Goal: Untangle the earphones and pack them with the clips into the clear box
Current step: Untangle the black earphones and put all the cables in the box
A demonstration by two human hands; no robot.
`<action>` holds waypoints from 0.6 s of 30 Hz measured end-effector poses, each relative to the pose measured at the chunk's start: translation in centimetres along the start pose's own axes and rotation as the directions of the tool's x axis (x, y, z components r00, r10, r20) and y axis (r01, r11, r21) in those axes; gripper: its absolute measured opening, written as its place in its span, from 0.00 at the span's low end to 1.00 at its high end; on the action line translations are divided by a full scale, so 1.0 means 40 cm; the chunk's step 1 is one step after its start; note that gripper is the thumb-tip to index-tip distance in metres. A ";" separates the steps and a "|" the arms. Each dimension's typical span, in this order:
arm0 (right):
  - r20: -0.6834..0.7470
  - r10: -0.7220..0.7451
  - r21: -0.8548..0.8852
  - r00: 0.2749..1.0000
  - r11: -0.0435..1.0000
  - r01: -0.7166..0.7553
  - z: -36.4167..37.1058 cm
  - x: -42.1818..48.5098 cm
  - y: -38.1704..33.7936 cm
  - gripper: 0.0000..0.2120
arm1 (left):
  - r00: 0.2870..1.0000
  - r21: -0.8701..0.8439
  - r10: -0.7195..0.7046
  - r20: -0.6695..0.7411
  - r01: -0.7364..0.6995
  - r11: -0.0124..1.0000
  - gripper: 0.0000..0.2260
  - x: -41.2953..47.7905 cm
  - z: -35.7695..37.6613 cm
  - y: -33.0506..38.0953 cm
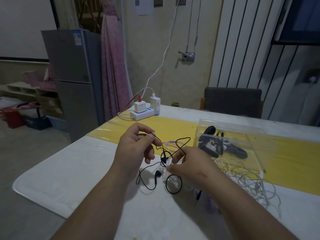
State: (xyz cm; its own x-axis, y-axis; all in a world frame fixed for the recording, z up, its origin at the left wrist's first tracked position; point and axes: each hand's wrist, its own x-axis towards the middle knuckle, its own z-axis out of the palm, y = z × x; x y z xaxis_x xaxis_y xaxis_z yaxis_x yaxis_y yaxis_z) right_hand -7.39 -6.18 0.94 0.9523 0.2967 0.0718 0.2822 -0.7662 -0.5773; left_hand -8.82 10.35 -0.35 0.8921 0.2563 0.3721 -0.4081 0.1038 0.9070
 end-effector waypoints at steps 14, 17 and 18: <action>-0.019 0.089 -0.205 0.996 0.975 -0.091 0.019 0.006 0.011 0.08 | 0.999 -0.095 -0.042 -0.003 0.042 0.995 0.04 0.009 -0.011 0.004; -0.040 0.075 -0.131 0.996 0.988 -0.080 0.010 0.012 0.021 0.05 | 0.991 -0.110 -0.030 -0.130 0.016 0.994 0.04 0.011 -0.019 0.006; -0.062 0.062 -0.078 0.996 0.995 -0.066 0.000 0.014 0.025 0.07 | 0.985 -0.106 -0.018 -0.170 0.000 0.994 0.04 0.011 -0.021 0.005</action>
State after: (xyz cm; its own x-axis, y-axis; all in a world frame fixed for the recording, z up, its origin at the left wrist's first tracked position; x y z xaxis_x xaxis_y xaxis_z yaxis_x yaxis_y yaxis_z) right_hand -6.57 -6.79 0.41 0.9732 0.2132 0.0861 0.2266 -0.8262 -0.5158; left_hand -8.69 11.30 -0.16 0.8532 0.4142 0.3170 -0.4267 0.2047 0.8809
